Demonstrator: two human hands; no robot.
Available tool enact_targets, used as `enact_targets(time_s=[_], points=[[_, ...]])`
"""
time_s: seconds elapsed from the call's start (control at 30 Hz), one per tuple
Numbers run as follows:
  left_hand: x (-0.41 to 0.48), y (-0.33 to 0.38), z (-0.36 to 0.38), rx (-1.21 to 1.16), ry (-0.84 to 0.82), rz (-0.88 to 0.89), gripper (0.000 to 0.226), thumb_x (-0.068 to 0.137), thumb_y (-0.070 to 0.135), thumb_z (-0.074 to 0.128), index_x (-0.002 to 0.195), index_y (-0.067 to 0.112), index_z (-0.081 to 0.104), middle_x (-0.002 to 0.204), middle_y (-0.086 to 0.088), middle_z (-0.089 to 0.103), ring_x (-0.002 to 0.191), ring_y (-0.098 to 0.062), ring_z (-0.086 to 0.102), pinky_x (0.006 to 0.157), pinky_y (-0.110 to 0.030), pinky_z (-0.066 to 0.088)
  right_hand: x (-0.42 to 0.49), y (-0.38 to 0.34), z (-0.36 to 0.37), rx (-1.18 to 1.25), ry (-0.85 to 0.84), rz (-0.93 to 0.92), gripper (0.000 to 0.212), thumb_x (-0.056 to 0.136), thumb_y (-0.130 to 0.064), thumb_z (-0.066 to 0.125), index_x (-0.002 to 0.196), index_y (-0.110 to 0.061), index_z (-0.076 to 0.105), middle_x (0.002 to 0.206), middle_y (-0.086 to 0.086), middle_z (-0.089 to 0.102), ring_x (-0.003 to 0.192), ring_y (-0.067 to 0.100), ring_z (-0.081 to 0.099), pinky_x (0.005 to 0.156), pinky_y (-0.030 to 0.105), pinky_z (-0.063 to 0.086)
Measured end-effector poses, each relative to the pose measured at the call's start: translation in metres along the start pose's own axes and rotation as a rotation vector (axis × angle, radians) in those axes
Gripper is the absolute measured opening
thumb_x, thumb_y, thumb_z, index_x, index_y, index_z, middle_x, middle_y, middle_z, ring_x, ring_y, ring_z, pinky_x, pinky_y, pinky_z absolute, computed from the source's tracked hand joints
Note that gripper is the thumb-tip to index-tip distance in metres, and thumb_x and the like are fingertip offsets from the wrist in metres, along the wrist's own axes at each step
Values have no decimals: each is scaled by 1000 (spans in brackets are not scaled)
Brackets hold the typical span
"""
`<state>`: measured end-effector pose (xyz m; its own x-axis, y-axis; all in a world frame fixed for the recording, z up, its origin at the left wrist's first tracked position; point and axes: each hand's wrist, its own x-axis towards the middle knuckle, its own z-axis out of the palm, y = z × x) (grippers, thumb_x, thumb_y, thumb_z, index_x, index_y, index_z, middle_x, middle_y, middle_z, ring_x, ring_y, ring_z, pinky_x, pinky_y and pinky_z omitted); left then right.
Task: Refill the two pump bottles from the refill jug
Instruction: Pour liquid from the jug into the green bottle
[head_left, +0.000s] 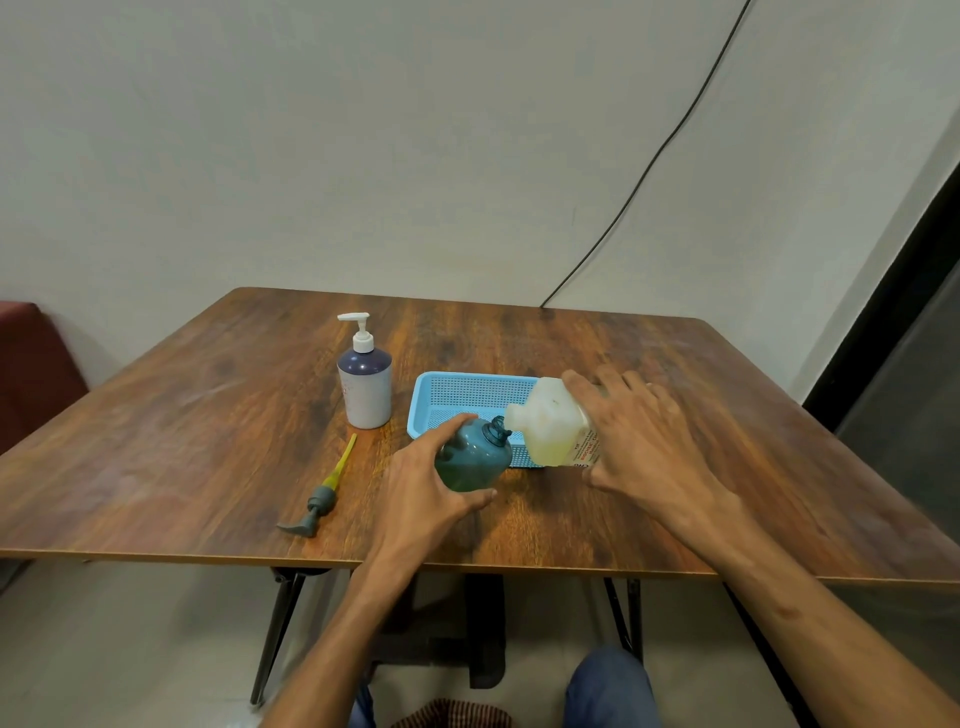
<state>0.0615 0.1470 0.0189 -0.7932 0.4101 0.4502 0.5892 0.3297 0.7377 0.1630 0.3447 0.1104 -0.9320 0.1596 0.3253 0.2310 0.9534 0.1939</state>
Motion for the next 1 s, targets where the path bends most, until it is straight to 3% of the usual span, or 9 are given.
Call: enact_targets(time_s=[0.23,0.5,0.7,1.0], points=[[-1,1,0,11,8,-5,88,62,29,93,135,40,44,130,1,61,114,-11,57,100,-41,53,0,-1,1,-3,-11,2,102,63,-41,87,147,-27,31,133,4,49,120,27,50,100,48,45],[-2,2,-2,22,-3,-8,88,64,30,92,140,33,49,129,3,61,113,-9,56,100,-37,51,-1,-2,0,-2,-25,-1,100,65,-40,86,148,-27,31,134,4,48,122,27,49,102,47,44],[-2,1,-1,21,-15,-17,88,65,31,92,139,36,46,137,0,58,121,-14,56,102,-42,52,-1,-1,-1,-8,-24,-4,101,67,-41,85,149,-27,28,137,4,47,124,26,47,103,47,43],[-2,0,0,23,-4,-12,89,63,31,92,136,41,43,130,3,61,114,-10,56,98,-35,52,-1,-1,0,-19,-16,-2,101,64,-40,86,147,-26,30,134,4,49,120,27,49,100,46,45]])
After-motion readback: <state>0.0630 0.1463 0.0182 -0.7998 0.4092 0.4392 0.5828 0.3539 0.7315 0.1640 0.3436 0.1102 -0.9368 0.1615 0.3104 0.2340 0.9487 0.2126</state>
